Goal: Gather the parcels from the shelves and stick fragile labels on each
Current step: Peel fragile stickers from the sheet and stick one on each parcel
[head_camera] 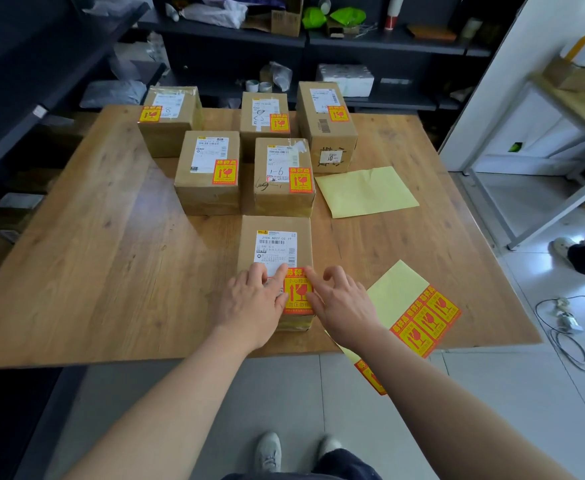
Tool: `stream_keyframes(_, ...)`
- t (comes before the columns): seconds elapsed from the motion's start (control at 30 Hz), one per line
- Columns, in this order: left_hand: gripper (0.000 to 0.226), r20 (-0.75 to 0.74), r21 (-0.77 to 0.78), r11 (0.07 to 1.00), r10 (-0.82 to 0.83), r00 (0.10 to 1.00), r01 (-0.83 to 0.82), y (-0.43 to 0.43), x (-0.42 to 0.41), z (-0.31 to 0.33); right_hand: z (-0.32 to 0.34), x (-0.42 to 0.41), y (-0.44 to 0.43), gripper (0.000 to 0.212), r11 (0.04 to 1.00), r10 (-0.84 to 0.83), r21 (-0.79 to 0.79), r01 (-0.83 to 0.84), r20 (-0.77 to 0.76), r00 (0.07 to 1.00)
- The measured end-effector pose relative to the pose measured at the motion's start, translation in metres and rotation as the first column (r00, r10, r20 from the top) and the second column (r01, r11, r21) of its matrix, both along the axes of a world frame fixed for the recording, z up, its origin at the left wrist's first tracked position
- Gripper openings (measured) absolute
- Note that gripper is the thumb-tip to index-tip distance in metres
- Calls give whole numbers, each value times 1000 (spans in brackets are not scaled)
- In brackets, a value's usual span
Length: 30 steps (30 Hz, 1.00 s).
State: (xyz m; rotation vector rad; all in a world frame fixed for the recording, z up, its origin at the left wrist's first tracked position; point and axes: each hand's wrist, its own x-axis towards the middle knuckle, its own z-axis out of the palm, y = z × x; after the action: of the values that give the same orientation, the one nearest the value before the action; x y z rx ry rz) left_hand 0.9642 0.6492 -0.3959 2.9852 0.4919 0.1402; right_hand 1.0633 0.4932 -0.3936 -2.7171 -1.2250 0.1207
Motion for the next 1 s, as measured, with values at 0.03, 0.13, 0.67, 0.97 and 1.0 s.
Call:
stream_keyframes(0.03, 57, 6, 5, 1000, 14, 1000, -14, -1, -2, -1, 0, 0, 0, 50, 1000, 7, -9, -7, 5, 1000)
stream_keyframes(0.13, 57, 0, 26, 997, 77, 997, -77, -3, -6, -2, 2, -1, 2, 52, 999, 28, -15, -29, -12, 1000)
stream_keyframes(0.67, 36, -55, -404, 760, 535, 843, -509, 8, -52, 14, 17, -4, 23, 21, 964, 65, 261, 55, -429, 901)
stream_keyframes(0.97, 36, 128, -379, 713, 672, 729, -591, 88, -96, 52, 64, -29, 135, 25, 932, 236, 347, -102, -368, 899)
stream_keyframes(1.0, 35, 145, -364, 710, 683, 716, -603, 104, -100, 55, 67, -33, 152, 27, 933, 242, 344, -111, -367, 898)
